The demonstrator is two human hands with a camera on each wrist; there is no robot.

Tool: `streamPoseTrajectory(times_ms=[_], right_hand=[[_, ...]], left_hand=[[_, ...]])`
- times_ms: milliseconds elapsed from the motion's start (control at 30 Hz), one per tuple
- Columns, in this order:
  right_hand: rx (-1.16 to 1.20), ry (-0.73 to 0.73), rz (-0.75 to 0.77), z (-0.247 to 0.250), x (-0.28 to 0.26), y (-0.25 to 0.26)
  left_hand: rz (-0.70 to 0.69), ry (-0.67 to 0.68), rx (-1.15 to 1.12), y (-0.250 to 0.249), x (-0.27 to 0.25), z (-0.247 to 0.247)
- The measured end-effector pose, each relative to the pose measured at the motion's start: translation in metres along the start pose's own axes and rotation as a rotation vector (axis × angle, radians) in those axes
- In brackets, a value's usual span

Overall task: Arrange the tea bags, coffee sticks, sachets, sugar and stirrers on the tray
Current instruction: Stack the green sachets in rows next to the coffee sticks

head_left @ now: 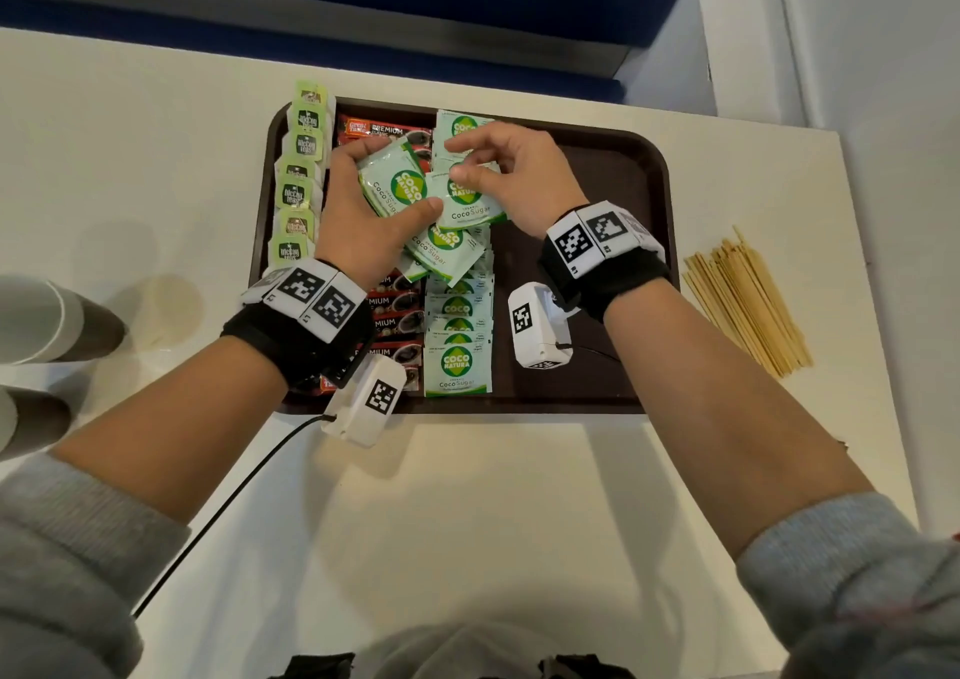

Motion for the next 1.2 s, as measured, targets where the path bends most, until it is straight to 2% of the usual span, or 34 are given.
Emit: streamPoseTrajectory(times_ms=[133, 300, 467, 633, 867, 1200], right_hand=[[0.093, 0.011, -0.117, 0.005, 0.005, -0.012], [0.129, 0.089, -0.157, 0.008, 0.007, -0.017], [0.151, -0.063, -0.16, 0.019, 0.028, -0.017], [0.053, -0.213, -0.213, 0.021, 0.055, -0.021], [-0.006, -0.205, -0.286, 0.008, 0.071, -0.027], [-0.036, -0.307, -0.304, 0.008, 0.069, -0.03]], left_hand=[[-0.005, -0.016, -0.003, -0.004, 0.0, 0.002], [-0.009, -0.033, 0.026, -0.002, 0.002, 0.004], [-0.008, -0.075, 0.029, 0.006, 0.004, 0.008], [-0.006, -0.083, 0.023, 0.011, 0.007, 0.013], [0.01, -0.083, -0.005, 0.012, 0.008, 0.014], [0.009, -0.071, -0.016, 0.011, 0.008, 0.013]])
Point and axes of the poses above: each hand's wrist, its own x-axis towards the middle knuckle, its own z-axis out of the back of the hand, y = z × x, the point moved 2 cm from there along x, towards the middle knuckle, and after that the axes turned 14 degrees about -z, right-handed, at the moved point
